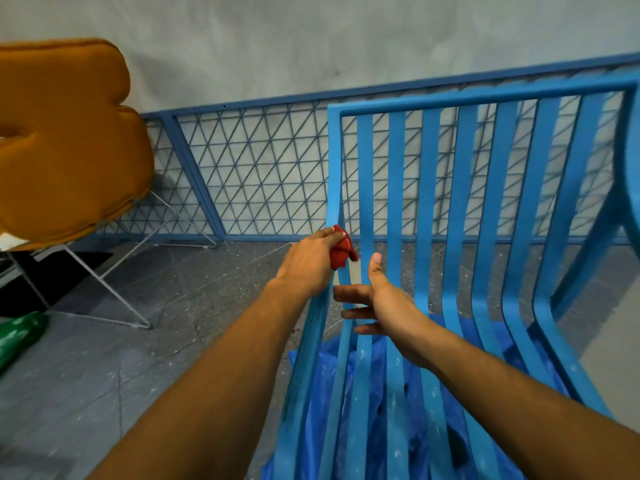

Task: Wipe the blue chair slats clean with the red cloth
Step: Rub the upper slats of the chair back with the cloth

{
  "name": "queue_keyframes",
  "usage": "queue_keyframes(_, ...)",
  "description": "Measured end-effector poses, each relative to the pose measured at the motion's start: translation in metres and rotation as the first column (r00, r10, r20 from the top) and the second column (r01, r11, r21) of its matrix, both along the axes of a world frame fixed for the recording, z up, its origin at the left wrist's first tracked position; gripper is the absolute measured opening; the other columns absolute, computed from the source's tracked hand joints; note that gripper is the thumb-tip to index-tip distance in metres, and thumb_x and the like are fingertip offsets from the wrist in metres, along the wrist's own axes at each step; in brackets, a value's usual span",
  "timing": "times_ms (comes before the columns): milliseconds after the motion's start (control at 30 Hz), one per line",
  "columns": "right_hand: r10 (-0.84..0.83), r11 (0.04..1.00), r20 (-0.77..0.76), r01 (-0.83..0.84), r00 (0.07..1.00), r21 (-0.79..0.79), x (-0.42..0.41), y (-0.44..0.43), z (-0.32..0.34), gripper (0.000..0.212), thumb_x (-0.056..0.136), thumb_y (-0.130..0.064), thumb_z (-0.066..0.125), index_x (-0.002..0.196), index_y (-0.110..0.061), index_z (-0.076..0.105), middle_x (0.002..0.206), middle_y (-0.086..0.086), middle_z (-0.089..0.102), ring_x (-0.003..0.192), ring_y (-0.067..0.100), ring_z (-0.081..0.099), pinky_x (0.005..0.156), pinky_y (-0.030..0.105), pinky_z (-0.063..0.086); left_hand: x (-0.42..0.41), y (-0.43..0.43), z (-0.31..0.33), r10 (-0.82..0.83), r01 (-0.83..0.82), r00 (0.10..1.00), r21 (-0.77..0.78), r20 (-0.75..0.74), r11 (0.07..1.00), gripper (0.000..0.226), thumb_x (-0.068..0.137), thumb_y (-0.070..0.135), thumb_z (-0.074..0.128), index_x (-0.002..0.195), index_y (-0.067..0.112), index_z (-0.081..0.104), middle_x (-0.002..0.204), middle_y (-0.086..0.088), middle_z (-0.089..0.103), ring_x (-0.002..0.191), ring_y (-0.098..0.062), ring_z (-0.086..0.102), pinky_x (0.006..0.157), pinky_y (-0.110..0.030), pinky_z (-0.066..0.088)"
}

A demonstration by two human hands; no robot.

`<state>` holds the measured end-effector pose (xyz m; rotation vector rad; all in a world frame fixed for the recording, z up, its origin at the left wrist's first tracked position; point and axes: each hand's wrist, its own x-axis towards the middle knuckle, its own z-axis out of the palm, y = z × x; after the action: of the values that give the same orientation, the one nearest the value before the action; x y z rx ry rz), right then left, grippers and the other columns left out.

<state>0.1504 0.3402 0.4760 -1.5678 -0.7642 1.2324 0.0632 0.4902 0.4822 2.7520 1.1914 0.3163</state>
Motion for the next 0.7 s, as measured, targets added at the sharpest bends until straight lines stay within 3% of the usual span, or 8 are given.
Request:
queue_keyframes(167, -0.041, 0.996, 0.028, 0.043, 0.999, -0.072, -0.004, -0.019, 0.007, 0.091, 0.092, -0.075, 0.007, 0.103, -0.017, 0.077, 0.101, -0.003, 0.078, 0.106, 0.025, 0.068, 0.098, 0.044, 0.051, -0.033, -0.04, 0.002, -0.031, 0.03, 0.999, -0.053, -0.013, 0.998, 0.069, 0.084, 0.006, 0.065, 0.145, 0.031, 0.046, 0.155, 0.004, 0.041, 0.138, -0.024, 0.043, 0.111, -0.045, 0.04)
queue_keyframes(367, 0.022, 0.994, 0.117, -0.01, 0.993, -0.108, -0.014, -0.049, 0.015, 0.092, 0.092, -0.075, 0.007, 0.099, -0.019, 0.079, 0.098, -0.002, 0.078, 0.109, 0.029, 0.065, 0.098, 0.044, 0.049, -0.069, -0.082, 0.002, -0.044, 0.039, 0.998, -0.096, -0.043, 0.995, 0.066, 0.081, 0.009, 0.067, 0.141, 0.034, 0.051, 0.151, 0.007, 0.047, 0.135, -0.022, 0.047, 0.109, -0.041, 0.042)
queue_keyframes(700, 0.107, 0.989, 0.152, -0.089, 0.983, -0.122, -0.037, -0.087, 0.031, 0.087, 0.091, -0.077, 0.012, 0.101, -0.02, 0.076, 0.101, -0.002, 0.076, 0.103, 0.021, 0.065, 0.098, 0.044, 0.048, -0.131, -0.172, 0.004, 0.01, -0.006, 1.0, -0.137, 0.023, 0.991, 0.067, 0.085, 0.005, 0.062, 0.144, 0.034, 0.047, 0.152, 0.012, 0.044, 0.135, -0.016, 0.047, 0.11, -0.032, 0.04)
